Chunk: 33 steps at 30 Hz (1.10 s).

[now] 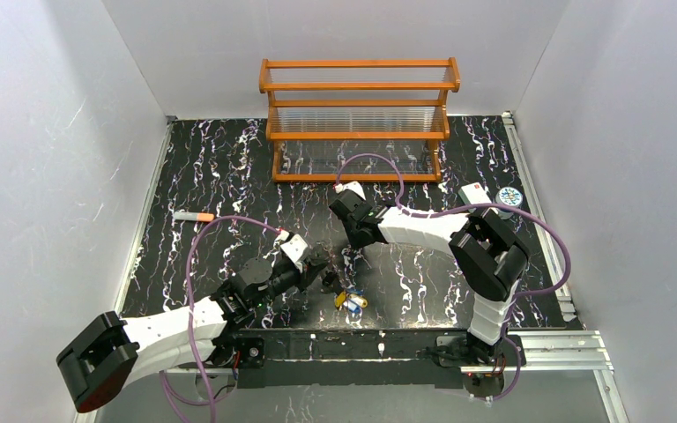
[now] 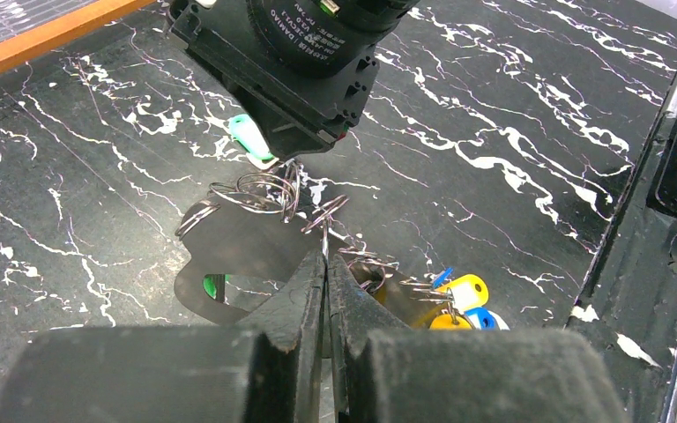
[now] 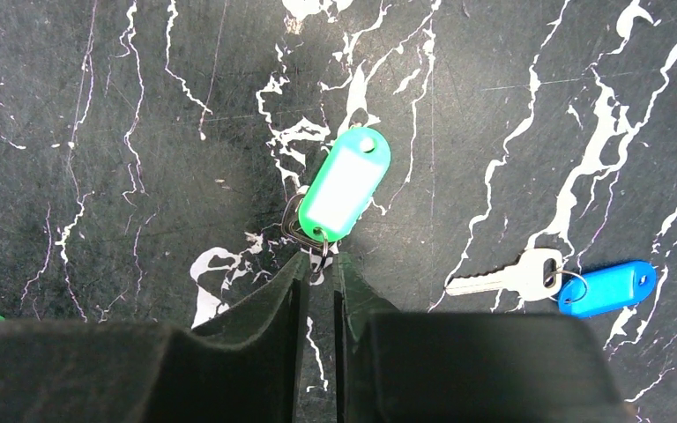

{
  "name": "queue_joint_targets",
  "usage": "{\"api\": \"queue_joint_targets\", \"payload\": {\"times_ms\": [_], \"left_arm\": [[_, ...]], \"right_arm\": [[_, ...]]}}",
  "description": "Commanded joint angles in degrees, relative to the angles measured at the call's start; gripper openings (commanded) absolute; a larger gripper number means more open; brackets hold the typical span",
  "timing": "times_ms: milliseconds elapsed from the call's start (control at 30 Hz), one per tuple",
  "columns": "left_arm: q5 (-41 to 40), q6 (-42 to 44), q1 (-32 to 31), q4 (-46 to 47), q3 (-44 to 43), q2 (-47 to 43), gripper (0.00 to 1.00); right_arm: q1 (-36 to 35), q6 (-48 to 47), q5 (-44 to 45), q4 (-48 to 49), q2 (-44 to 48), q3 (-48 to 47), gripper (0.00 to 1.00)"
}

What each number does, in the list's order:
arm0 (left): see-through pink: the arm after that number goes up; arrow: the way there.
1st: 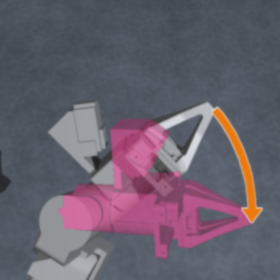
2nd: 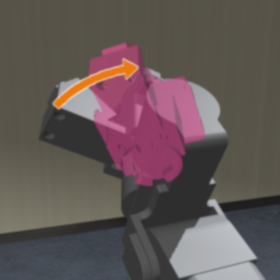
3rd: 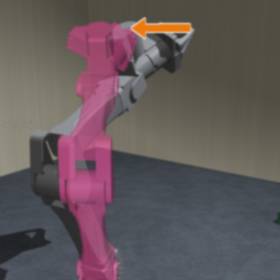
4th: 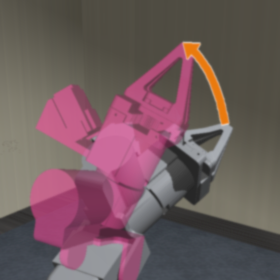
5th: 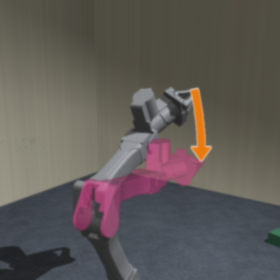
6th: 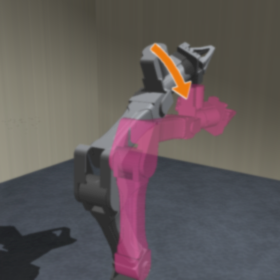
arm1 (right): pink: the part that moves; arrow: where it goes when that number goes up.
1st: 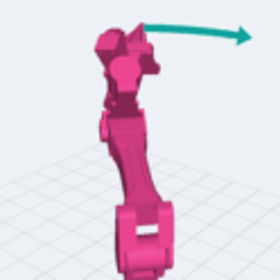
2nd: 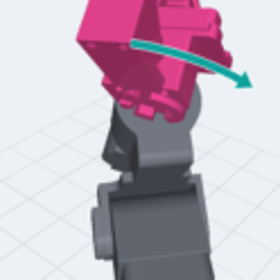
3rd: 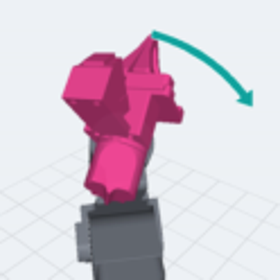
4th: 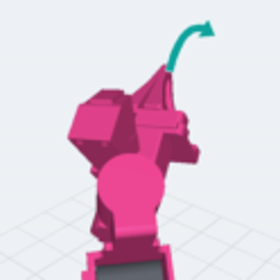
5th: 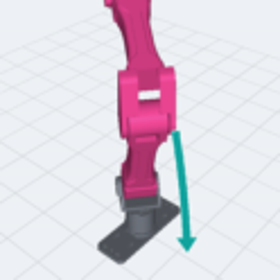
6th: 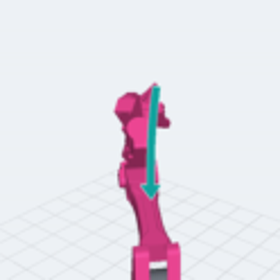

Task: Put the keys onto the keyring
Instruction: Pick up the key from the center of the board.

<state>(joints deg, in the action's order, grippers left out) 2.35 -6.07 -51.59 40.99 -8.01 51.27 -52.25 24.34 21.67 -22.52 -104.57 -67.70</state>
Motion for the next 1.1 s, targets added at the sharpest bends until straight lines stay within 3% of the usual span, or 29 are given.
{"api": "queue_joint_targets", "payload": {"times_ms": [0, 200, 467, 933, 1067], "left_arm": [[0.78, 0.87, -0.24, -5.02, -0.78, 0.13, 0.0], [0.9, 0.88, -0.29, -5.21, -0.87, -0.02, 0.0], [0.91, 0.88, -0.2, -5.7, -0.87, -0.38, 0.0], [-0.51, 3.05, -0.21, -8.07, -2.0, -2.36, 0.0], [-1.55, 4.17, -0.21, -10.12, -2.55, -4.02, 0.0]], "right_arm": [[-0.15, 0.92, -0.37, 1.24, 2.82, 0.7, 0.22], [-0.14, 1.06, -0.74, 1.92, 1.58, 0.68, 0.2], [-0.09, 1.24, 0.06, 1.95, 2.49, 0.99, 0.01], [0.09, -6.71, -4.6, 5.3, 17.7, 3.63, 0.01], [0.04, -15.07, -6.55, 8.24, 21.65, 6.48, 0.01]]}}
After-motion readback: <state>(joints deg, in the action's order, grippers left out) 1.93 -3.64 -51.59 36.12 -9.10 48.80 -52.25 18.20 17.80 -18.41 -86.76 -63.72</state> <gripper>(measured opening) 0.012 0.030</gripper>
